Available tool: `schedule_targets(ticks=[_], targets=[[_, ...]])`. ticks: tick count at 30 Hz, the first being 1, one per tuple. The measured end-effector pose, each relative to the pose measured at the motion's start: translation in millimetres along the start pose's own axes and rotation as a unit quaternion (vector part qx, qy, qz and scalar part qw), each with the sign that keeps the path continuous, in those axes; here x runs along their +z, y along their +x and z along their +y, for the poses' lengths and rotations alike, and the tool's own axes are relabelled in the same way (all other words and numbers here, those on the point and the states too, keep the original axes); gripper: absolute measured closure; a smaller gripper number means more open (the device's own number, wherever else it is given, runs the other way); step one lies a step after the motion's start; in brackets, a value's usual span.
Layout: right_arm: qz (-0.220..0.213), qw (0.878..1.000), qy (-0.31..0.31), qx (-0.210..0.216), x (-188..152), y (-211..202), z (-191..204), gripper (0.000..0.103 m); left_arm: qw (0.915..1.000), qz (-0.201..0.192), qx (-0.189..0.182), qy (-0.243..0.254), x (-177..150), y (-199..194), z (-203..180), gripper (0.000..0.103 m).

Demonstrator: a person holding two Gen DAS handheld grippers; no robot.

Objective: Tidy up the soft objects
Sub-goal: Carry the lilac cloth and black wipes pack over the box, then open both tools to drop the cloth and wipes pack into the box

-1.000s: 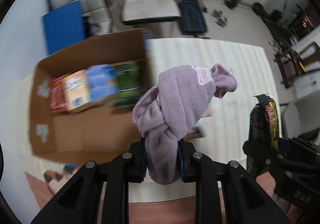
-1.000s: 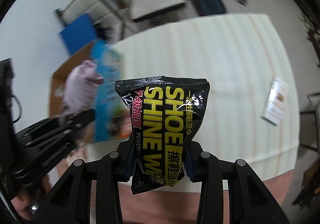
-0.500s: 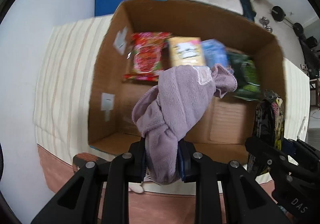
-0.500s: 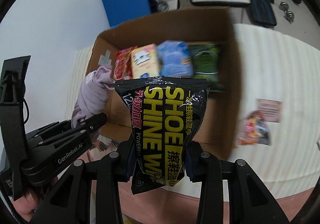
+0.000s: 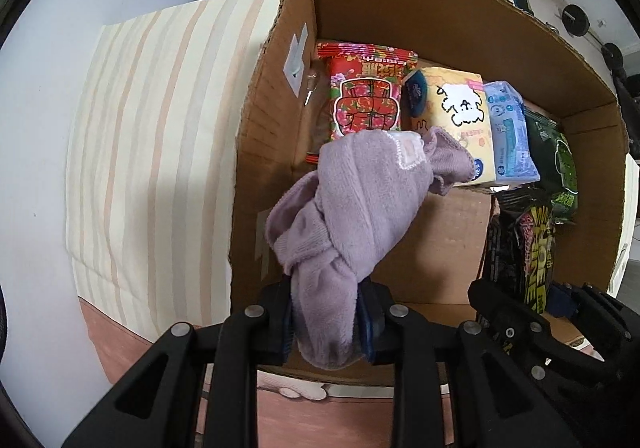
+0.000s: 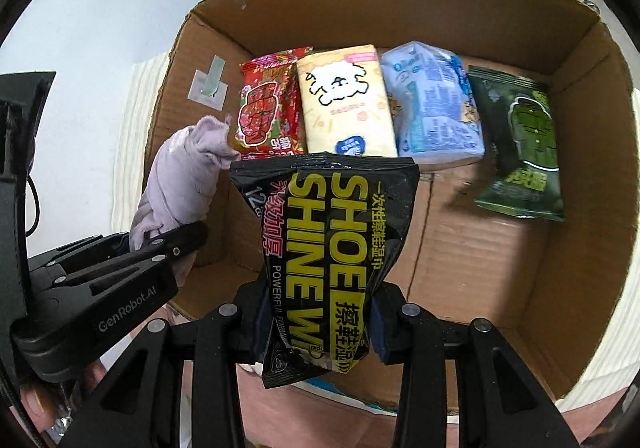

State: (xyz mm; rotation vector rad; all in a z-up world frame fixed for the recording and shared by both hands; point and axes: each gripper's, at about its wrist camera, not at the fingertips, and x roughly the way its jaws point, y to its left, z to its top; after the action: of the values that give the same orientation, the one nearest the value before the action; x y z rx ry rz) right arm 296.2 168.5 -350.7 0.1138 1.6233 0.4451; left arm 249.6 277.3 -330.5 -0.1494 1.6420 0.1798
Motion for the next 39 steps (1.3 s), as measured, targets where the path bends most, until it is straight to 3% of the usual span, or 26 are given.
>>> schedule_targets(ticks=[5,7,10,11,15,17,24,29,39], targets=[[0.005,1.000,0.002,0.001,4,6,-2,0.061,0.9998,0.012,-0.001,0.014,5,3,-10,0.076],[0.010,1.000,0.002,0.002,2,5,-5,0.060,0.9998,0.010,-0.006,0.013,7,3,-11,0.069],[0.016,1.000,0.003,-0.001,-2,-5,-10,0.053,1.0000,0.000,-0.003,0.004,8,2,-9,0.050],[0.012,1.000,0.005,-0.009,-2,-7,-11,0.047,1.0000,-0.003,0.000,0.001,9,0,-7,0.040],[0.000,1.000,0.010,-0.030,0,-16,-23,0.013,0.9993,-0.014,-0.031,-0.014,9,-5,4,0.028],[-0.003,0.999,0.009,-0.033,0,-20,-27,0.008,0.9994,-0.017,-0.027,-0.010,8,-8,2,0.025],[-0.012,0.998,0.000,-0.055,-10,-34,-36,0.007,0.9994,-0.034,-0.005,0.003,-1,-18,-10,0.017],[-0.022,0.997,-0.004,-0.072,-23,-42,-41,0.000,0.9989,-0.046,0.001,0.007,-11,-28,-6,0.012],[-0.054,0.994,-0.012,-0.093,-40,-71,-41,0.000,0.9952,-0.098,0.002,0.003,-34,-68,-11,0.012]])
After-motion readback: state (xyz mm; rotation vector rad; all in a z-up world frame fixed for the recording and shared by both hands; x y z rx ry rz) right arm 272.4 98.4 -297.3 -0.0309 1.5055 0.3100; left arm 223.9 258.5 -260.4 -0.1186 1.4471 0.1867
